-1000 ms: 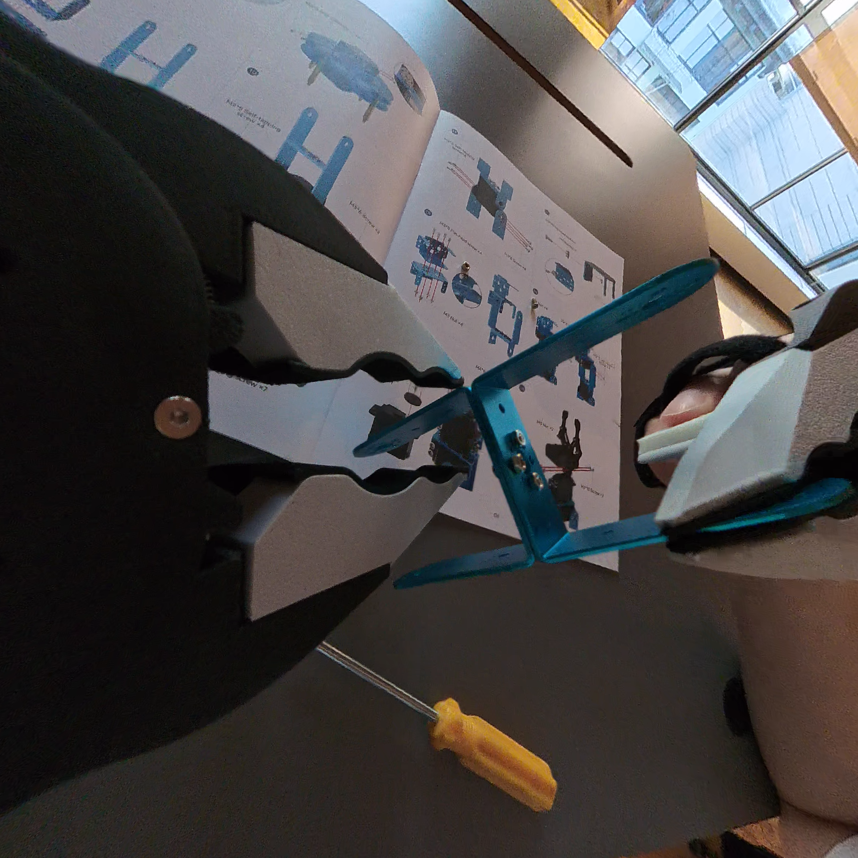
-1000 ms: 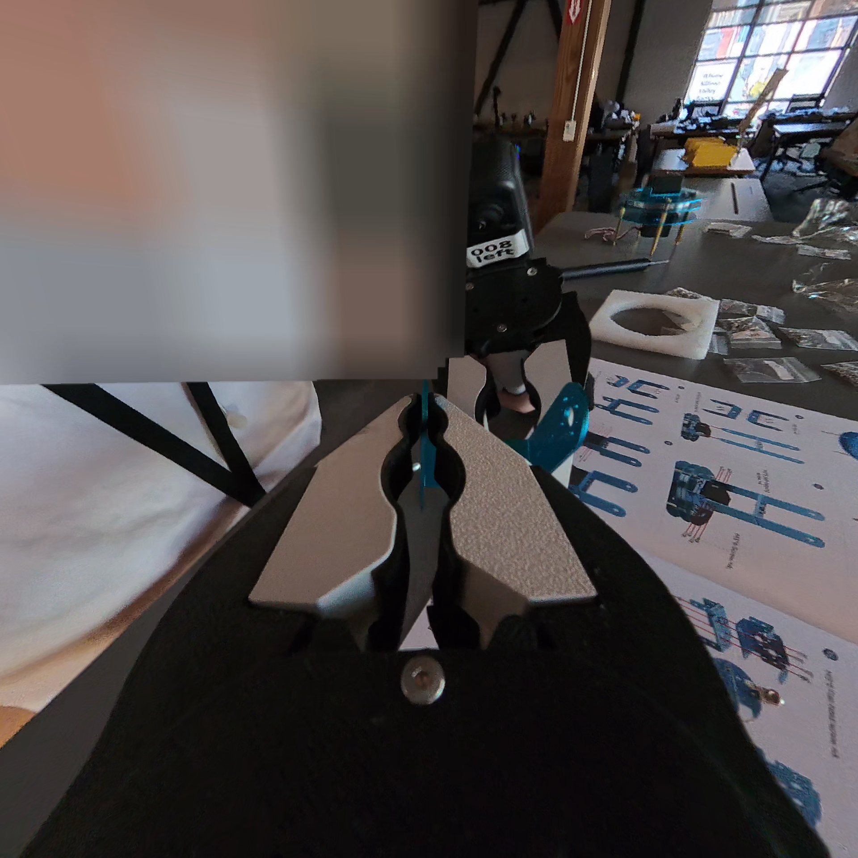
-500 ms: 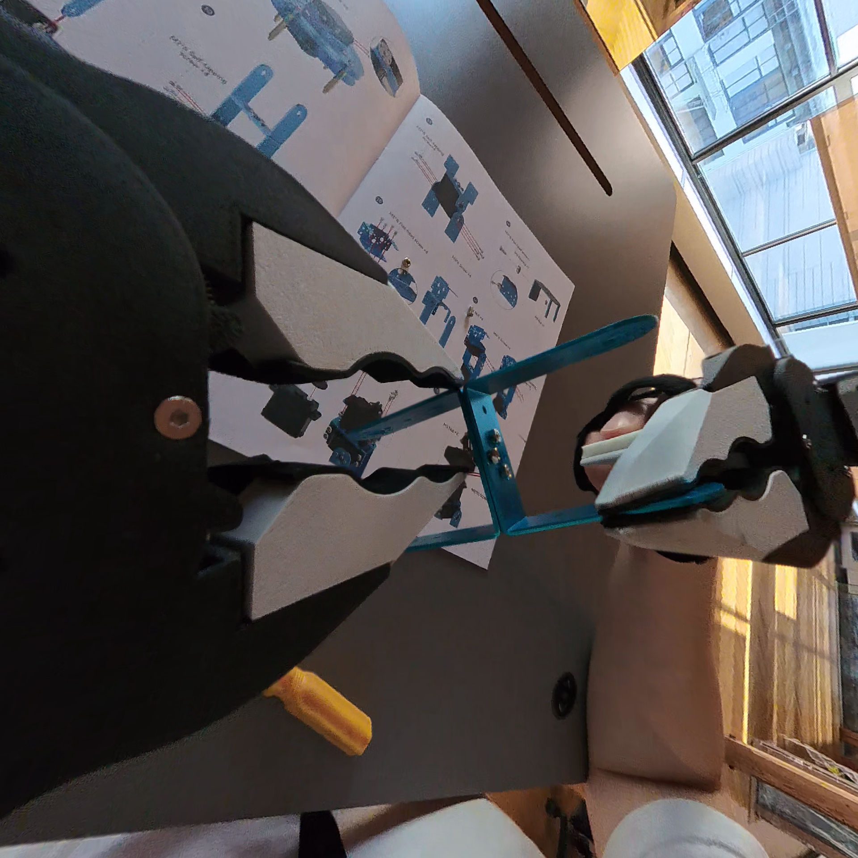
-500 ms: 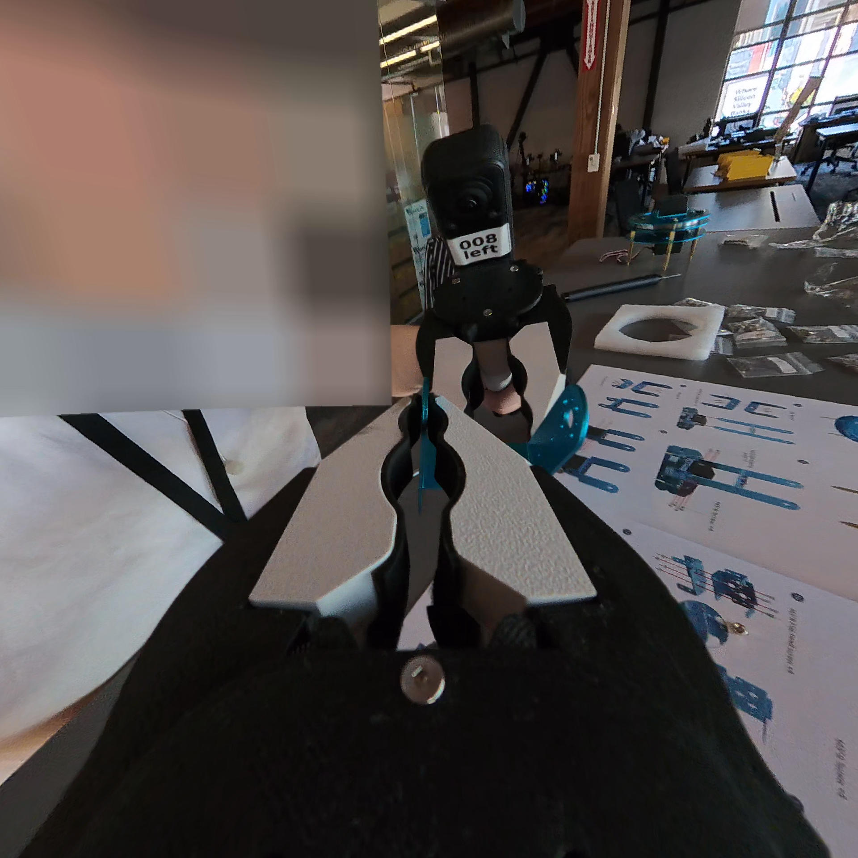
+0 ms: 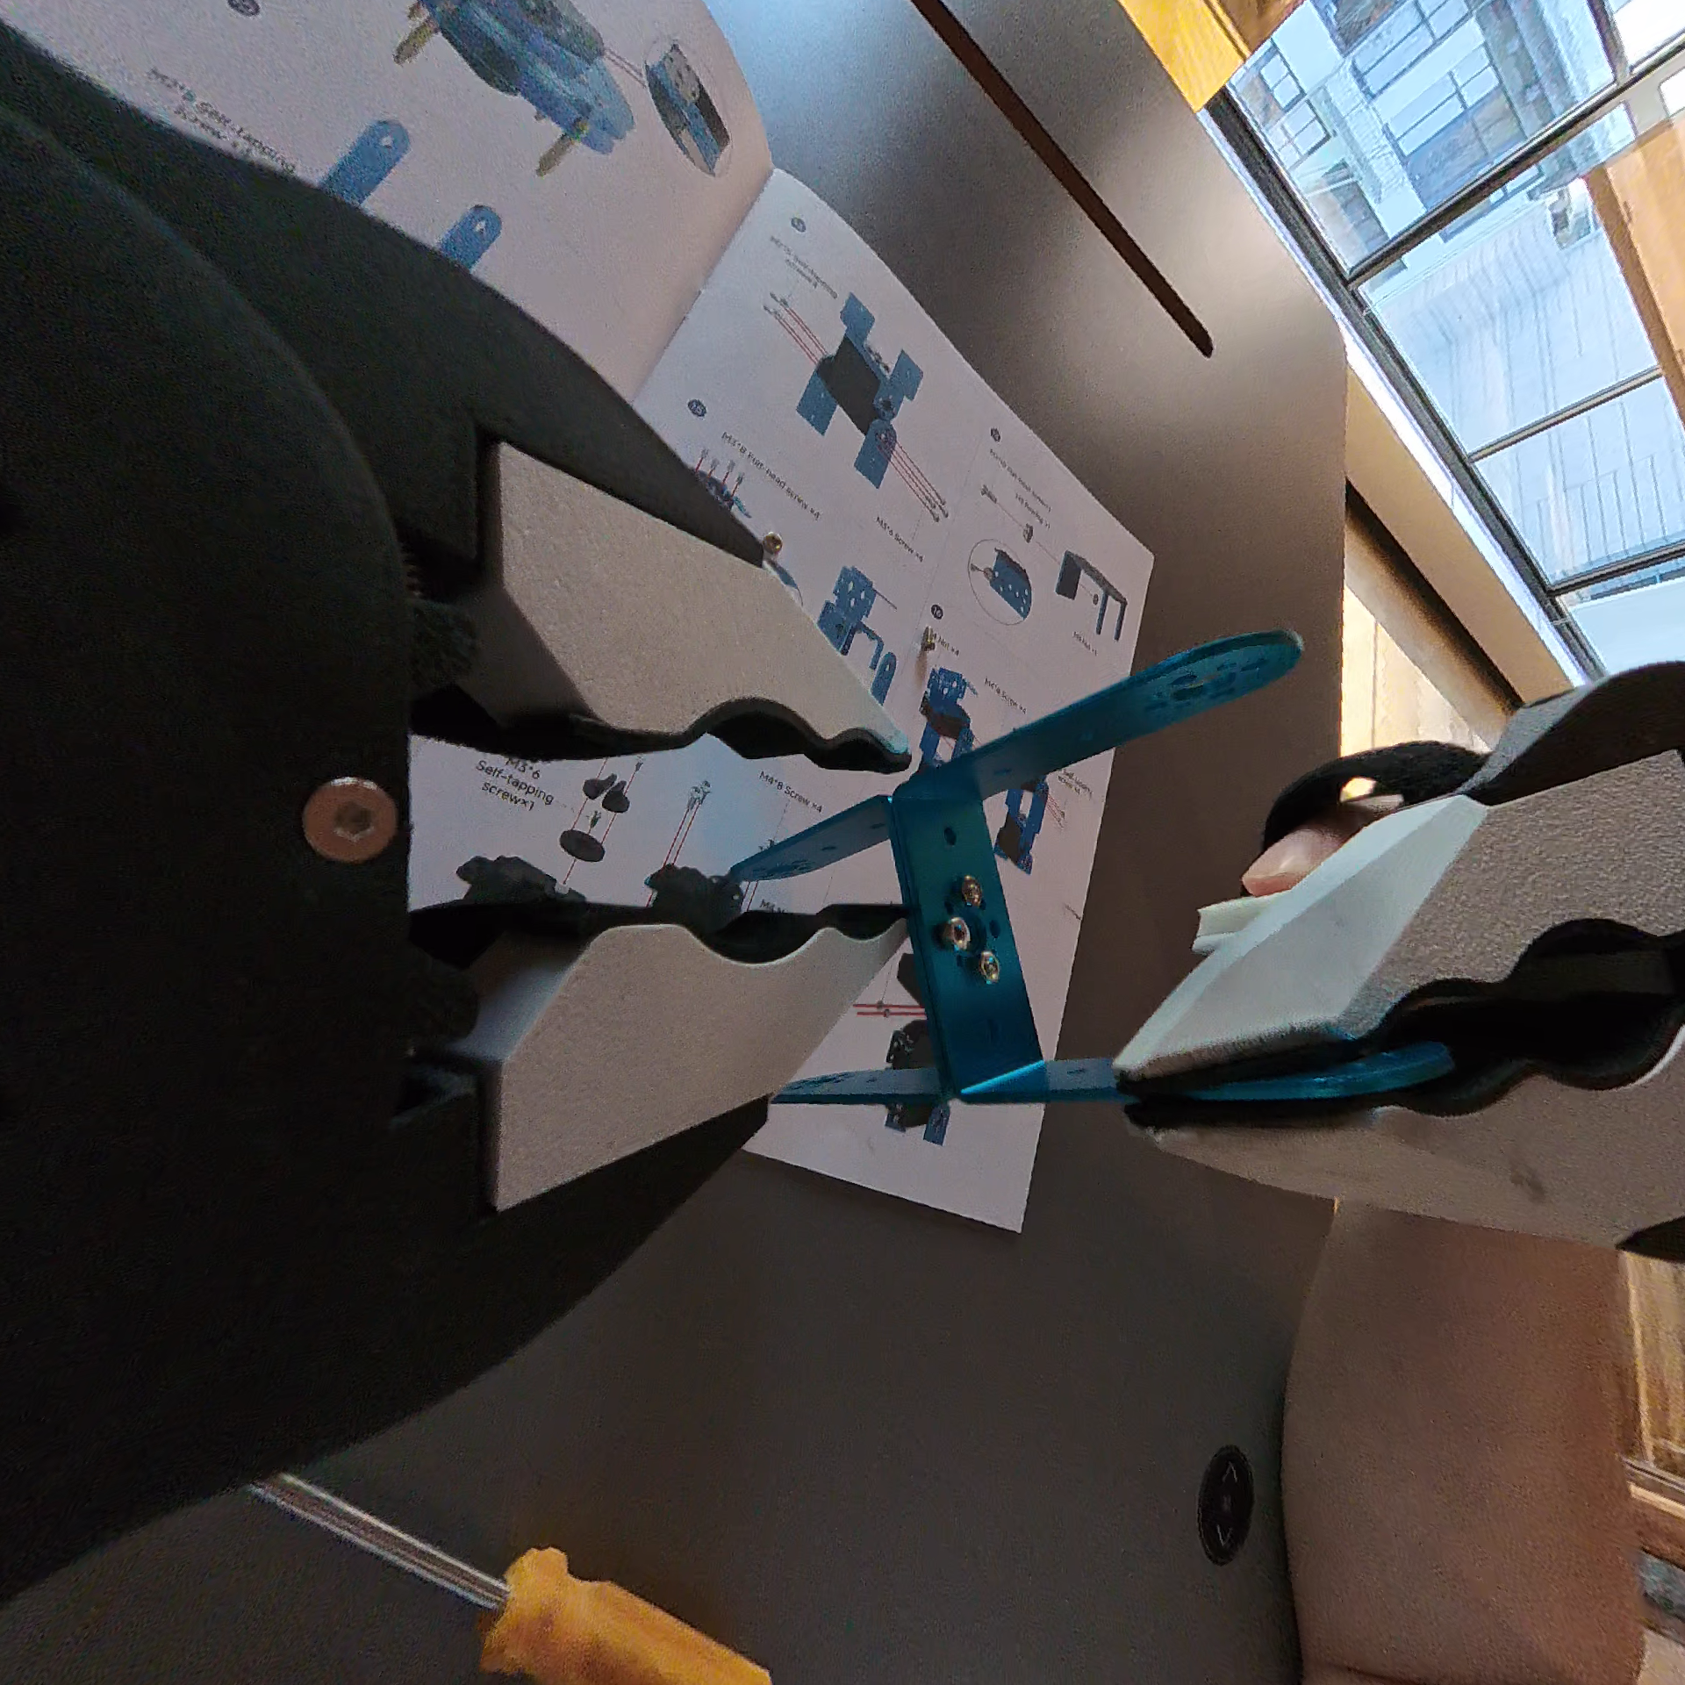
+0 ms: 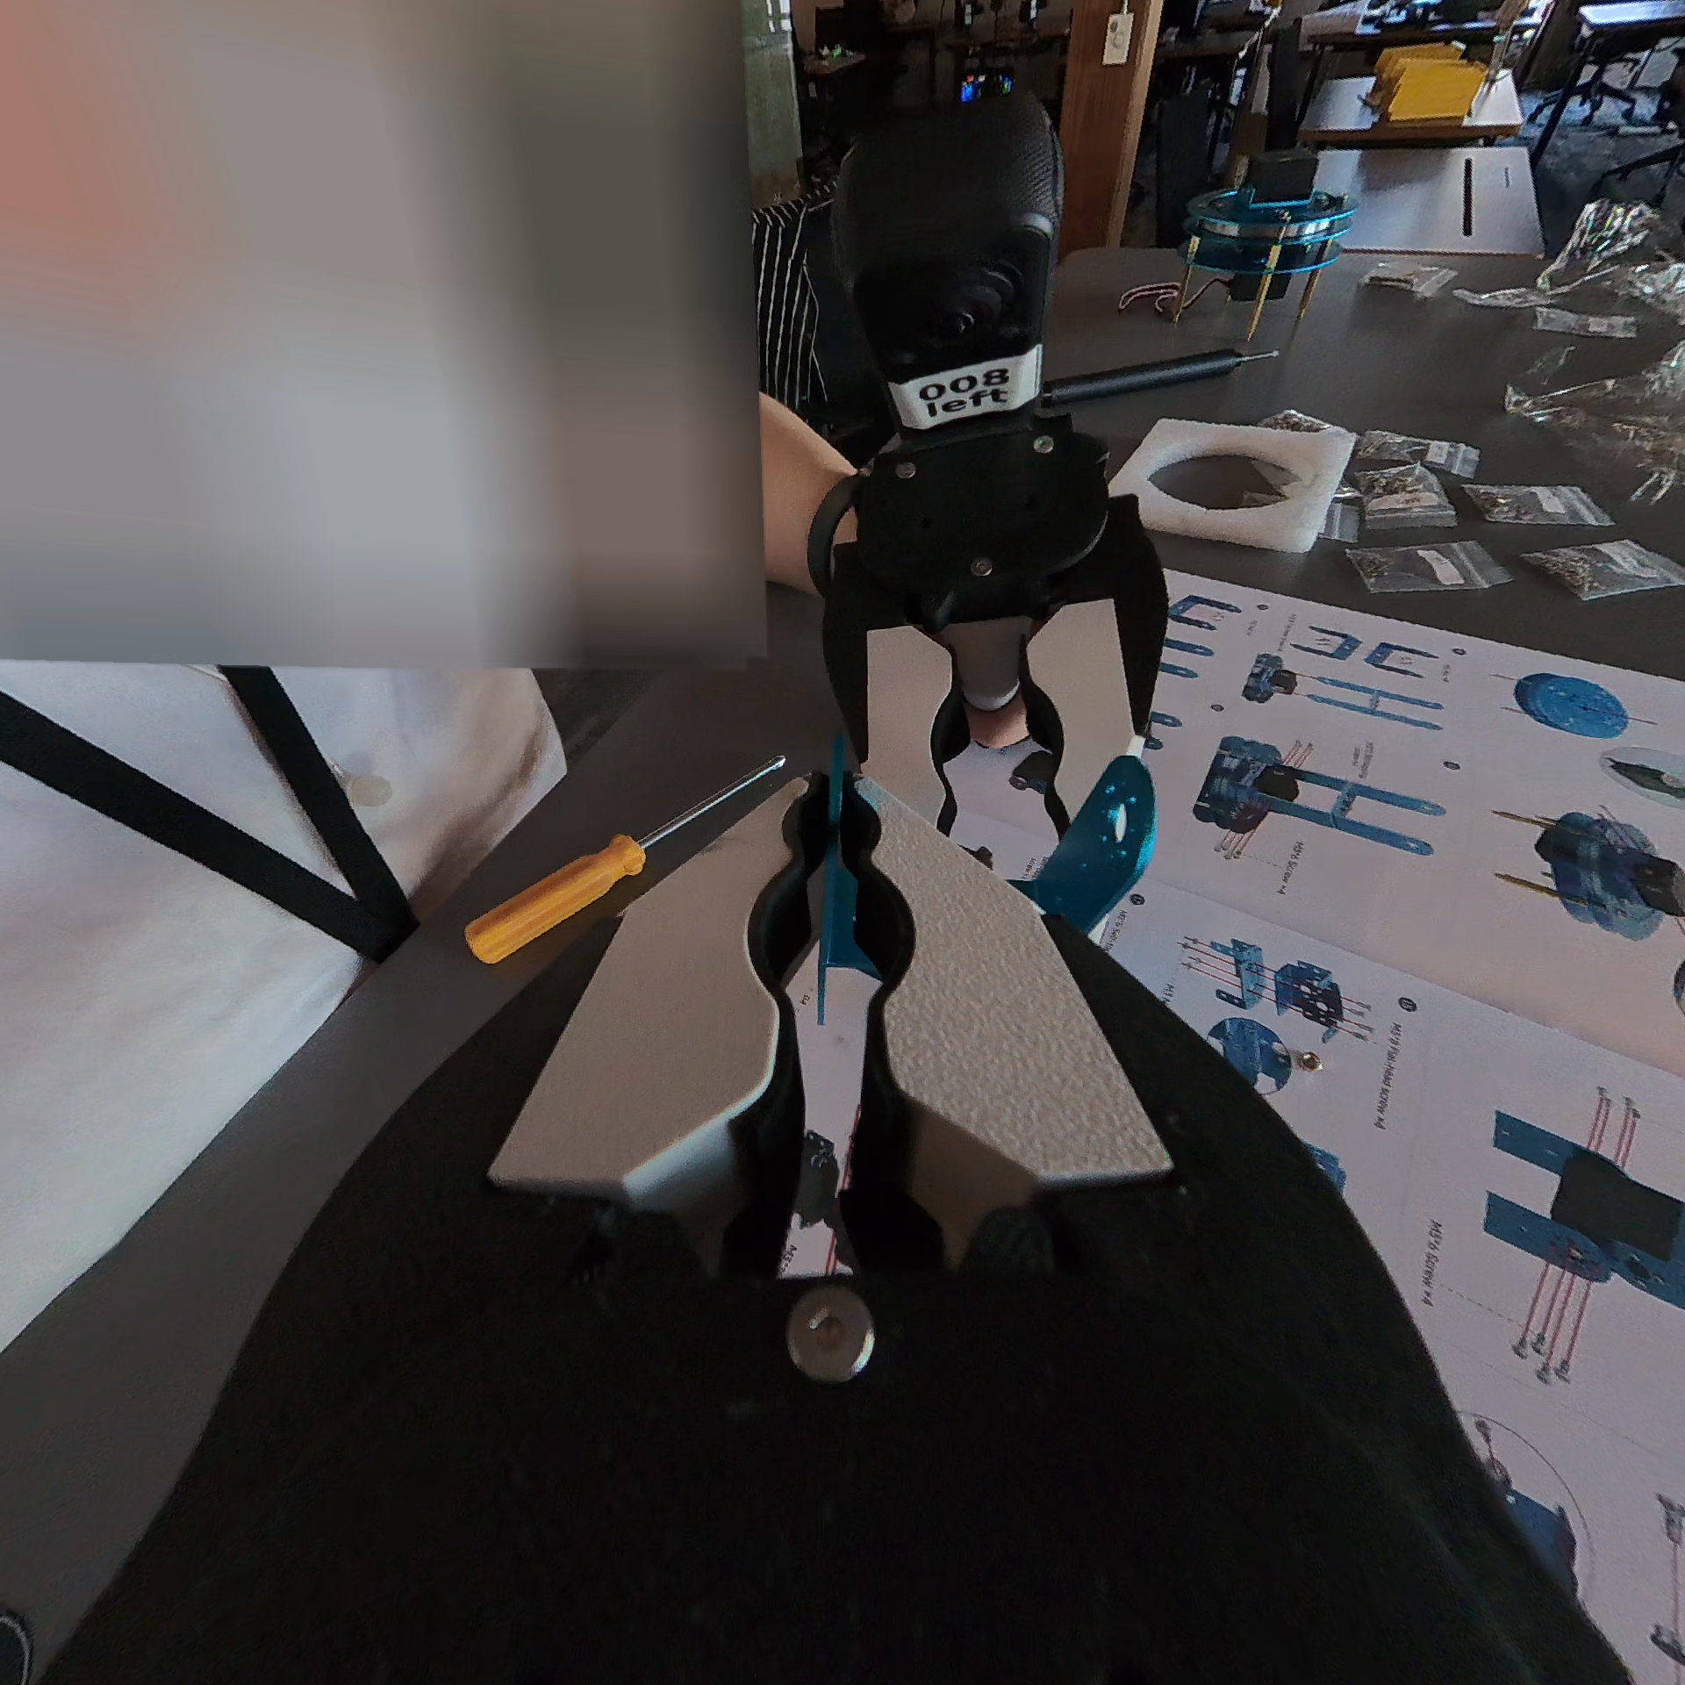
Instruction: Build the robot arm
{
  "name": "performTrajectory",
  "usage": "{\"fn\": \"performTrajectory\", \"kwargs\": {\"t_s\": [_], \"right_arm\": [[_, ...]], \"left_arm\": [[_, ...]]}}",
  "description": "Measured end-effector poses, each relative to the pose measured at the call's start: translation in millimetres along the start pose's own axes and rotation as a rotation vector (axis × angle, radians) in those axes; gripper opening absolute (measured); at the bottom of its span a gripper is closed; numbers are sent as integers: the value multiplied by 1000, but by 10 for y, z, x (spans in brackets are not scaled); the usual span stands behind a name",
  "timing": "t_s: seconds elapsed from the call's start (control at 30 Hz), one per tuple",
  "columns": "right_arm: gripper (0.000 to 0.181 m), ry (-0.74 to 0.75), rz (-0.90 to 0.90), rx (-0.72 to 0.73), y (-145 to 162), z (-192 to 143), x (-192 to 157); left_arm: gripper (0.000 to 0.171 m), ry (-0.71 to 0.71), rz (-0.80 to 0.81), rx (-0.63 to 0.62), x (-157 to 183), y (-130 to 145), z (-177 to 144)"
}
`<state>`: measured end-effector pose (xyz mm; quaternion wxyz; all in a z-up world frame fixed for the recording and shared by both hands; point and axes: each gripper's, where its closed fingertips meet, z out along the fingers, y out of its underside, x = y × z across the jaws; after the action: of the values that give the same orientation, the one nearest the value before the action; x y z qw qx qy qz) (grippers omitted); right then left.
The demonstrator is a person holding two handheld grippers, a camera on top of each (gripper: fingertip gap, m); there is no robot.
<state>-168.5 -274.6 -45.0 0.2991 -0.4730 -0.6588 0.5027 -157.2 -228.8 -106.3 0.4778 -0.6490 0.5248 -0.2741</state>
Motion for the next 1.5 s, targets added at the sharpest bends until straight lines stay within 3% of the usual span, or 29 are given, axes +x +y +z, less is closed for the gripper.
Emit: {"fn": "performTrajectory", "kwargs": {"t_s": [0.27, 0.83, 1.03, 1.17, 1.23, 1.33, 1.43, 1.5], "right_arm": [[1, 11, -28, -51, 51, 82, -61], [1, 28, -99, -174, 193, 195, -185], [1, 47, -119, -152, 202, 140, -110], [0, 53, -103, -71, 96, 30, -66], [1, 79, -122, -62, 56, -35, -59], [1, 132, -149, -79, 43, -106, -33], [1, 181, -188, -123, 66, -112, -6], [1, 195, -218, -136, 53, -78, -15]], "left_arm": [[25, 56, 7, 32, 81, 37, -17], [13, 23, 105, 54, 144, 27, -62], [40, 14, 95, -5, 178, 79, -59], [45, -23, -47, -83, 41, 178, -123], [31, -28, -122, -78, -5, 166, -190], [1, 22, -291, 23, -21, -10, -314], [1, 219, -592, 176, 50, -253, -422], [21, 379, -856, 295, 30, -399, -464]]}}
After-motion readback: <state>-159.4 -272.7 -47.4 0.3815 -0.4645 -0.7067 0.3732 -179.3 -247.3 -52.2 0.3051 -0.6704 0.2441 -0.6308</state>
